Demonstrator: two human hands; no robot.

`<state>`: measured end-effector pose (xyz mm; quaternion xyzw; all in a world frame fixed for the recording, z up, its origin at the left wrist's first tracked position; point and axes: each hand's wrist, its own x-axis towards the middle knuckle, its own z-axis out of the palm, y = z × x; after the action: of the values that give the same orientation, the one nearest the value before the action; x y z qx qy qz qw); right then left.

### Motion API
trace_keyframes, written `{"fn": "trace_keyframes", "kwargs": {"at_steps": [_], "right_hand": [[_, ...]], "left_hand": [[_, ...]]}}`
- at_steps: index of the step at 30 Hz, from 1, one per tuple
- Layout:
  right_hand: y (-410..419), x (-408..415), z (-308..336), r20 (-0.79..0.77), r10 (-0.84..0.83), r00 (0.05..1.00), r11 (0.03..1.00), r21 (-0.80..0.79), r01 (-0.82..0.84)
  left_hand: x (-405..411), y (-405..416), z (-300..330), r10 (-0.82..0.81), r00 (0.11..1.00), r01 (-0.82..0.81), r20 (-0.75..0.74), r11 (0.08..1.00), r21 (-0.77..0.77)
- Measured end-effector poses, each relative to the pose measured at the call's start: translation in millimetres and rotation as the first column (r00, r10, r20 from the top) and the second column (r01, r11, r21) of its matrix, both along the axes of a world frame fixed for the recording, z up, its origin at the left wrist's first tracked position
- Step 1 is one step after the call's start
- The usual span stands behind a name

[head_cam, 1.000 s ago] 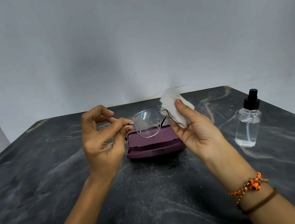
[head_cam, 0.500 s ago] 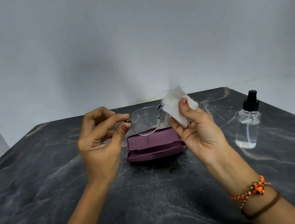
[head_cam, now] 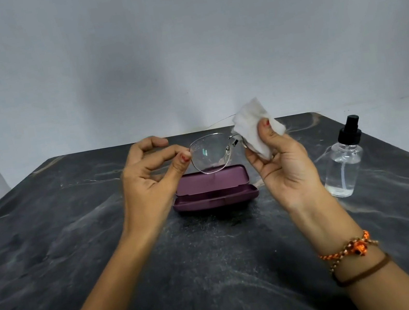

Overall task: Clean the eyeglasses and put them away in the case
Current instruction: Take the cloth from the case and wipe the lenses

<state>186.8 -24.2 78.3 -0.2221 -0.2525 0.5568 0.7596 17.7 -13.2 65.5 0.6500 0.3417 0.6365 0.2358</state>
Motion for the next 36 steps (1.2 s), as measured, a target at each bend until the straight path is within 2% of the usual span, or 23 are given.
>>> {"fn": "trace_keyframes", "kwargs": {"at_steps": [5, 9, 15, 20, 26, 29, 33, 36], "right_hand": [[-2.4, 1.6, 2.5, 0.033, 0.019, 0.999, 1.0, 0.022, -0.02], [-4.3, 1.7, 4.8, -0.043, 0.1, 0.994, 0.995, -0.013, -0.1], [-1.0, 3.4, 1.1, -0.057, 0.022, 0.998, 0.998, -0.052, -0.025], [-1.7, 5.6, 2.3, -0.033, 0.046, 0.998, 0.999, -0.023, -0.046], [2.4, 8.2, -1.6, -0.073, 0.016, 0.997, 0.999, -0.039, -0.019], [1.5, 7.6, -2.5, -0.037, 0.085, 0.996, 0.996, -0.018, -0.085], [0.1, 9.8, -0.5, 0.099, 0.161, 0.982, 0.987, -0.014, -0.16], [0.9, 12.3, 0.1, 0.061, 0.176, 0.982, 0.984, -0.025, -0.175]], "left_hand": [[-5.3, 1.4, -0.7, -0.047, 0.998, 0.048, -0.036, 0.999, 0.011], [-5.9, 3.7, -3.6, -0.125, 0.99, 0.123, 0.072, 0.992, 0.028], [-0.6, 3.8, -7.6, -0.227, 0.969, 0.229, 0.095, 0.973, -0.011], [-2.7, 3.9, -6.7, -0.176, 0.982, 0.179, 0.064, 0.982, -0.053], [2.1, 2.4, -8.1, -0.122, 0.992, 0.121, -0.041, 0.993, -0.016], [-0.9, 4.1, -7.6, -0.095, 0.995, 0.095, -0.037, 0.995, -0.004], [-4.1, 7.9, -7.1, -0.06, 0.998, 0.06, 0.003, 0.997, 0.05], [-3.1, 8.9, -9.3, -0.012, 0.999, 0.005, 0.04, 0.988, 0.157]]}}
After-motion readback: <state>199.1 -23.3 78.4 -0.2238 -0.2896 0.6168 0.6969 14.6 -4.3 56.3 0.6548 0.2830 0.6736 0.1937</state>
